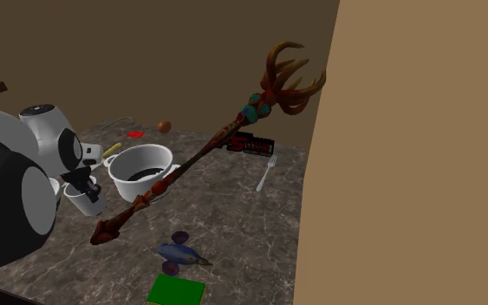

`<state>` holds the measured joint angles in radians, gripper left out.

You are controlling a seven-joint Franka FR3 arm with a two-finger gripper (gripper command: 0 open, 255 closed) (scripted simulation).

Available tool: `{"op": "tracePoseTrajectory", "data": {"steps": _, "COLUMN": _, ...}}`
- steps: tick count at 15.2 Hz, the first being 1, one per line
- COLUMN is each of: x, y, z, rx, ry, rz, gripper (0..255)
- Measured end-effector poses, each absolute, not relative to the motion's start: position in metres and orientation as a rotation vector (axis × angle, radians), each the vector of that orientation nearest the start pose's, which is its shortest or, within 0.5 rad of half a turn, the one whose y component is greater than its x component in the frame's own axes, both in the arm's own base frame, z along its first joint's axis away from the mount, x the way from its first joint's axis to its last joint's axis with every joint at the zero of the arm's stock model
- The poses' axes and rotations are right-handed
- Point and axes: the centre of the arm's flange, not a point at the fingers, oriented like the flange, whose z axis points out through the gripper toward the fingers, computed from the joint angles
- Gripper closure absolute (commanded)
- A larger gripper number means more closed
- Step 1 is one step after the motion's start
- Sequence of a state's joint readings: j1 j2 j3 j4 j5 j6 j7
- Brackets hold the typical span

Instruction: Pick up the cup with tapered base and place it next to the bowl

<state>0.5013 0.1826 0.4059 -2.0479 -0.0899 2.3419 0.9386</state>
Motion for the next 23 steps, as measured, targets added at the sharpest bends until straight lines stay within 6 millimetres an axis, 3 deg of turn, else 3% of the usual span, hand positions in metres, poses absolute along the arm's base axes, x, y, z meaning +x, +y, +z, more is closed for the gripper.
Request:
{"op": "tracePoseTrajectory", "data": {"steps": 5, "x": 0.37, "y": 0.461, "z": 0.368, "rx": -3.035, "ry": -0.025, "rz": -0.114, "gripper": 255}}
{"op": "tracePoseTrajectory", "data": {"steps": 6, "x": 0.37, "y": 0.461, "z": 0.368, "rx": -3.035, "ry": -0.025, "rz": -0.114, "gripper": 0}}
{"op": "tracePoseTrajectory", "data": {"steps": 12, "x": 0.37, "y": 0.462, "z": 0.369, "rx": -3.035, "ry": -0.025, "rz": -0.115, "gripper": 0}}
{"op": "tracePoseTrajectory", "data": {"steps": 17, "x": 0.367, "y": 0.458, "z": 0.413, "rx": -3.034, "ry": -0.025, "rz": -0.116, "gripper": 0}}
{"op": "tracePoseTrajectory", "data": {"steps": 23, "x": 0.366, "y": 0.456, "z": 0.418, "rx": -3.035, "ry": -0.025, "rz": -0.115, "gripper": 0}}
